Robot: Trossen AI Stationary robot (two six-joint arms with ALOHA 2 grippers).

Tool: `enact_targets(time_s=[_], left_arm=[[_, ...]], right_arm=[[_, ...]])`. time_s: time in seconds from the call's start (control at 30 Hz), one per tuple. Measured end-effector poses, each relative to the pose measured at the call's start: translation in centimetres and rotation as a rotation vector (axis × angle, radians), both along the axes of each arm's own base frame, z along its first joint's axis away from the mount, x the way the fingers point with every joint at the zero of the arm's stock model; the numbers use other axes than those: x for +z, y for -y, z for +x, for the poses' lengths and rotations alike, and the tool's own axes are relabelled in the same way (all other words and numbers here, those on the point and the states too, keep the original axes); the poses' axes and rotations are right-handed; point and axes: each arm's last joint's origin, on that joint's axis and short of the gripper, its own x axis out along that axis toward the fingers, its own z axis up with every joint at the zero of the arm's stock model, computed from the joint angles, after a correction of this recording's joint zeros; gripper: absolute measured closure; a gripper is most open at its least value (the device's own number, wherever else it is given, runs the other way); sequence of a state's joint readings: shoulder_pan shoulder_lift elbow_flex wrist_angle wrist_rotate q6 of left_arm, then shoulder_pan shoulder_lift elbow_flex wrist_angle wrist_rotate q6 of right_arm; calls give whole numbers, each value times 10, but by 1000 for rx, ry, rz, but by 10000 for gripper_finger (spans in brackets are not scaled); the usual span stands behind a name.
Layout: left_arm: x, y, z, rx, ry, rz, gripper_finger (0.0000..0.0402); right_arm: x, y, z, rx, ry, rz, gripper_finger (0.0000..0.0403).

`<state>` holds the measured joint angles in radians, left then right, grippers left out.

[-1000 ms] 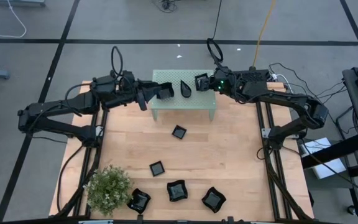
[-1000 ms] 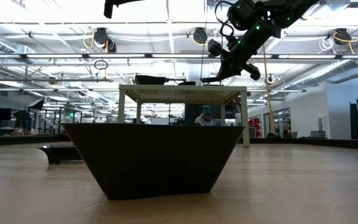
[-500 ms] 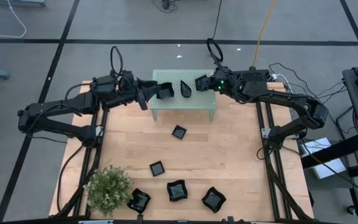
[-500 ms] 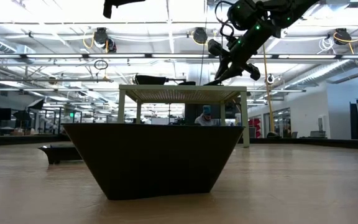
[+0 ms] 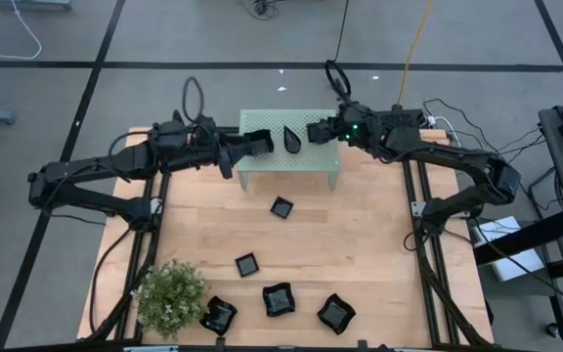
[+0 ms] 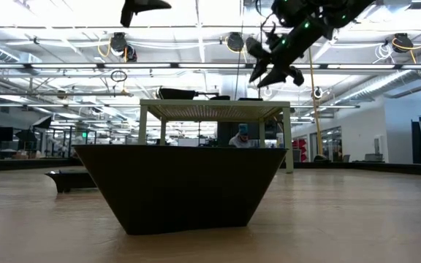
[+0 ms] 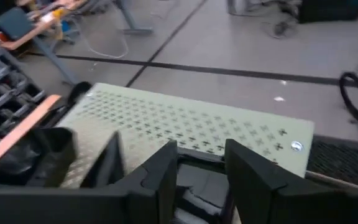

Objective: Pick & Place Mini shaped plates
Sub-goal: Stack the black square plate on the shelf

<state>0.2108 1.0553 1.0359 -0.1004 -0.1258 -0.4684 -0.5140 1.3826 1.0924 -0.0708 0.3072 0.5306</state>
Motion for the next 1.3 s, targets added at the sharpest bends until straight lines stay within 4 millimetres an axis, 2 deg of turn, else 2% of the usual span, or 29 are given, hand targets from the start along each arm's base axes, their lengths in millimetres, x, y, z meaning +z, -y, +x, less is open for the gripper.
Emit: enact_targets(time_s=[0.33, 0.53, 0.67, 0.83, 1.0, 1.3], left_arm=[[-43, 20, 2, -77, -369, -233, 220], [-80, 47, 8, -146, -686, -397, 220], [-103, 66, 23, -220, -829, -403, 220], [-136, 90, 41, -312, -1001, -360, 220], [-170, 111, 54, -394, -1143, -347, 220], [-219, 123, 70, -408, -1287, -366, 220]], right_arm=[[47, -31, -27, 178, 31, -181, 293], [70, -50, -44, 233, 61, -288, 292], [79, -58, -53, 248, 86, -320, 293], [81, -63, -60, 263, 59, -330, 292], [73, -64, -62, 285, -33, -308, 293], [66, -64, -63, 303, -111, -288, 298]])
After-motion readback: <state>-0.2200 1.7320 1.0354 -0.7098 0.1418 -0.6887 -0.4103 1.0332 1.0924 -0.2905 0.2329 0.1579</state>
